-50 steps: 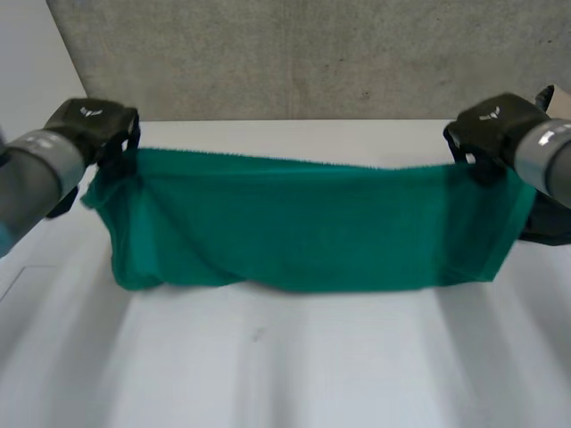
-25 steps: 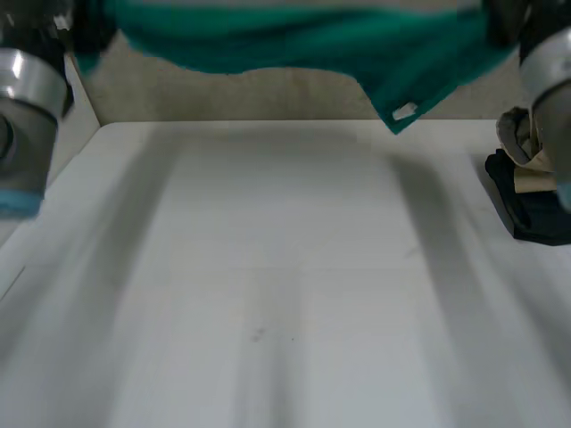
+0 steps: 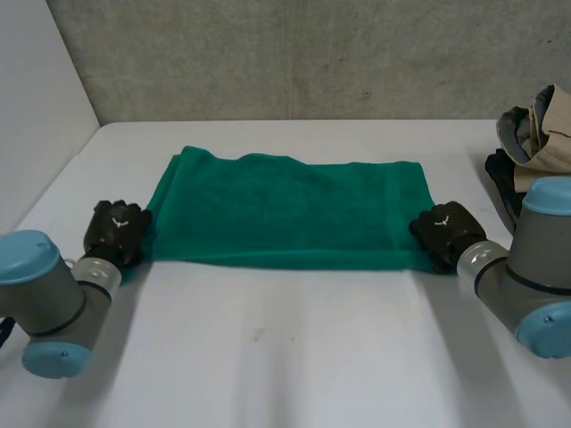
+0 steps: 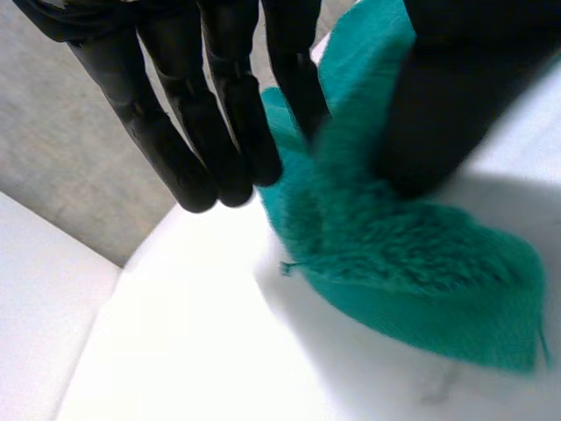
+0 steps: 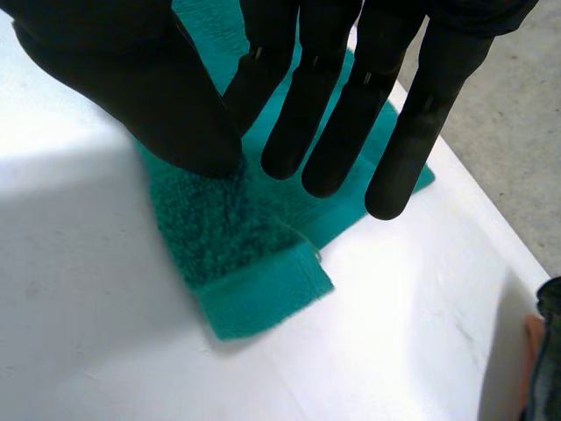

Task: Fold the laundry.

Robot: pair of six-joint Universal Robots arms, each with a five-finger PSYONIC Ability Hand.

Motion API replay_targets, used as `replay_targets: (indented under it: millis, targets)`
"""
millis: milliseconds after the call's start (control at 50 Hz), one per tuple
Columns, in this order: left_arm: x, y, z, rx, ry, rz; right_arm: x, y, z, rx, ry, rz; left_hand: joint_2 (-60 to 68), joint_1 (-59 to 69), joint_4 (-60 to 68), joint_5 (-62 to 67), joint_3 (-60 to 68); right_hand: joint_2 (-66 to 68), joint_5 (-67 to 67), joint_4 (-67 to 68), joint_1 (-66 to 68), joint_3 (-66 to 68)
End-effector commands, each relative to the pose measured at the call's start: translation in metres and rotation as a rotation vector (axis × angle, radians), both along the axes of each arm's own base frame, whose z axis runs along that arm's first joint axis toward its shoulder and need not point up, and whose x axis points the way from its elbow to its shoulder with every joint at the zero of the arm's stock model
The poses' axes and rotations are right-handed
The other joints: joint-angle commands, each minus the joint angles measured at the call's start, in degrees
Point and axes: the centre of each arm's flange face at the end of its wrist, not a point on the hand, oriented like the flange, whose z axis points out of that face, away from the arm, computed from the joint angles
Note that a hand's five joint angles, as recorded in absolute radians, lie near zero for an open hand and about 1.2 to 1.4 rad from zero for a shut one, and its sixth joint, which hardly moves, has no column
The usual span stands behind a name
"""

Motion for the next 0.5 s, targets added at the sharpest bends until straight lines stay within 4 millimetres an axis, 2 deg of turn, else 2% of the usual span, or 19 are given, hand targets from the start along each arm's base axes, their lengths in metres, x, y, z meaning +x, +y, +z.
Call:
replay_targets:
  millis: [20,80,180,220,340,500]
  targets:
    - [0.011,0.000,0.015,-0.034,0.031,0.034,-0.004,0.001,0.010,-0.005,-0.033,-0.023,-6.87,-5.65,-7.62,-7.86,-7.76,12.30,11.34,11.30,16.52,11.57]
    - [0.017,0.000,0.014,-0.028,0.031,0.050,-0.005,0.002,0.010,-0.001,-0.030,-0.024,-10.25,-9.03,-10.99,-11.23,-11.14,12.30,11.34,11.30,16.52,11.57]
    - [0.025,0.000,0.009,-0.005,0.035,0.062,-0.006,0.000,0.009,0.001,-0.029,-0.028,-7.74,-6.52,-8.49,-8.73,-8.63,12.30,11.34,11.30,16.52,11.57]
    - [0.025,0.002,0.005,0.017,0.039,0.046,-0.006,0.001,0.009,0.012,-0.027,-0.030,-4.70,-3.48,-5.45,-5.69,-5.60,12.30,11.34,11.30,16.52,11.57]
    - [0.023,0.010,0.000,0.071,0.046,-0.011,-0.007,0.004,0.009,0.039,-0.018,-0.031,-6.04,-4.82,-6.79,-7.03,-6.94,12.30,11.34,11.30,16.52,11.57]
    - [0.034,0.014,0.023,0.096,0.114,0.014,-0.008,0.006,0.009,0.051,-0.014,-0.031,-2.52,-1.29,-3.26,-3.50,-3.41,12.30,11.34,11.30,16.52,11.57]
